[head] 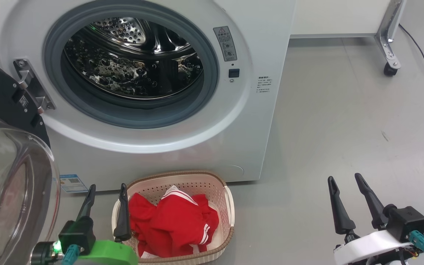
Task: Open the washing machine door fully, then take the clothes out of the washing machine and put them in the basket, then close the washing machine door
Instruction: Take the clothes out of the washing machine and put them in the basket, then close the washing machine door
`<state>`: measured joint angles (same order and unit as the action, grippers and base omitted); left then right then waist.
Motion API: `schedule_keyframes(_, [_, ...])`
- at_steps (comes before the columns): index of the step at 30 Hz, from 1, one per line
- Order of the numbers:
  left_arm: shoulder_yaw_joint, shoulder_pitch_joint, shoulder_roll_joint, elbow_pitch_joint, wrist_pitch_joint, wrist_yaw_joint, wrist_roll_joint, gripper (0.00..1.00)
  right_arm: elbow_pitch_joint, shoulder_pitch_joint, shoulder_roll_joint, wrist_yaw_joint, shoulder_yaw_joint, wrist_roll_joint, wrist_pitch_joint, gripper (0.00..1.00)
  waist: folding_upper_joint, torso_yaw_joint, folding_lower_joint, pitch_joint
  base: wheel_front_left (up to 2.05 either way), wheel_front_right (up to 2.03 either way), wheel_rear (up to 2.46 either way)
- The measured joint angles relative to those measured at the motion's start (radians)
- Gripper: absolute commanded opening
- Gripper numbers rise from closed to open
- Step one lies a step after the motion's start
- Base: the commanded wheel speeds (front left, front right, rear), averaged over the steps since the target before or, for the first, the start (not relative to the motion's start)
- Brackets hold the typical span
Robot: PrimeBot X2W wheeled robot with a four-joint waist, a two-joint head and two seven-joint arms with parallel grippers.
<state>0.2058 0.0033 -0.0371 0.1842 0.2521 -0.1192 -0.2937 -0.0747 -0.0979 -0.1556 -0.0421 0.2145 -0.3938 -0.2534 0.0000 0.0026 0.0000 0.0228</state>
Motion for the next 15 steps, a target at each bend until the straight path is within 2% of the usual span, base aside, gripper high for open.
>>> schedule_keyframes(15, [0.012,0.033,-0.001,-0.044,0.000,0.000,0.040,1.00,0.016,-0.019,0.003,0.010,-0.008,0.010,0.000,1.00,0.0000,-0.001,0.0000,-0.011,0.00,0.00,0.00])
